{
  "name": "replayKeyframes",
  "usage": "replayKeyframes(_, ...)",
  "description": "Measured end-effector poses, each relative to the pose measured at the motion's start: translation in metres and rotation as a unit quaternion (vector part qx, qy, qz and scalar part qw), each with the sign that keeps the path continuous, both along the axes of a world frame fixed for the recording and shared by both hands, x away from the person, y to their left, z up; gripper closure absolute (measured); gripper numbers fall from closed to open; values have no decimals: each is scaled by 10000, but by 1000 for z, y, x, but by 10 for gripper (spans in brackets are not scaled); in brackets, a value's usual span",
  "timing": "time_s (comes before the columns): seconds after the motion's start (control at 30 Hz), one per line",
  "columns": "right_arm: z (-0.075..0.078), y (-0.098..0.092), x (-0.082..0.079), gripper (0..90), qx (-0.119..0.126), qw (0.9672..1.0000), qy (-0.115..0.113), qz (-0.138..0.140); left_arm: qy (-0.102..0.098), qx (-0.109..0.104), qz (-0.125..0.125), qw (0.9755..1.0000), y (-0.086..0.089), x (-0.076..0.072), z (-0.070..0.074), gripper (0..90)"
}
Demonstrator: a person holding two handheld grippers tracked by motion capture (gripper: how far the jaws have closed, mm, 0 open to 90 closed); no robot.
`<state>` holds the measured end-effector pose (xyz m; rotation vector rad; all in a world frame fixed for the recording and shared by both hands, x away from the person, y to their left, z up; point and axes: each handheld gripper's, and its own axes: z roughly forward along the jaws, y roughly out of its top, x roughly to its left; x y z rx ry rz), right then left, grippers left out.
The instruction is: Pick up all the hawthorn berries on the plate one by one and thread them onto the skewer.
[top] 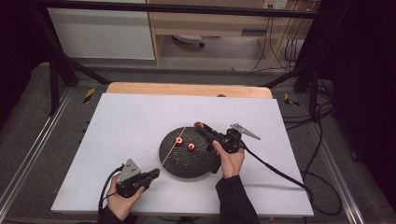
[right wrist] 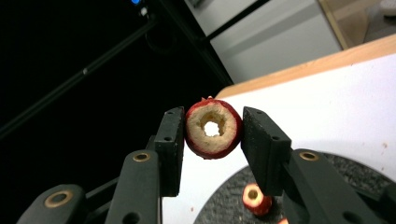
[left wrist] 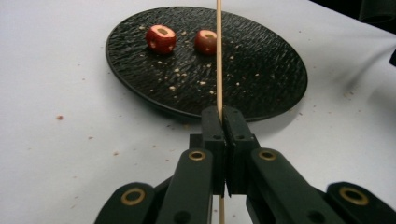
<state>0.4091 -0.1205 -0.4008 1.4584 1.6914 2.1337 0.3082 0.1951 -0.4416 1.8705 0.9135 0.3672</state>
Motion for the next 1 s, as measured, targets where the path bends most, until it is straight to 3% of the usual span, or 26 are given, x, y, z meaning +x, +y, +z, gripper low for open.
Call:
replayKeyframes(0.4, 3, -3, 3, 608, 557, 9978, -239, -274, 72, -262, -193, 9994, -17, 1, 2, 884)
replayKeyframes(1.0, 0, -1, 5, 609, 956, 9938, -276, -496, 70, -419, -256, 9988, -35, 1, 1, 883)
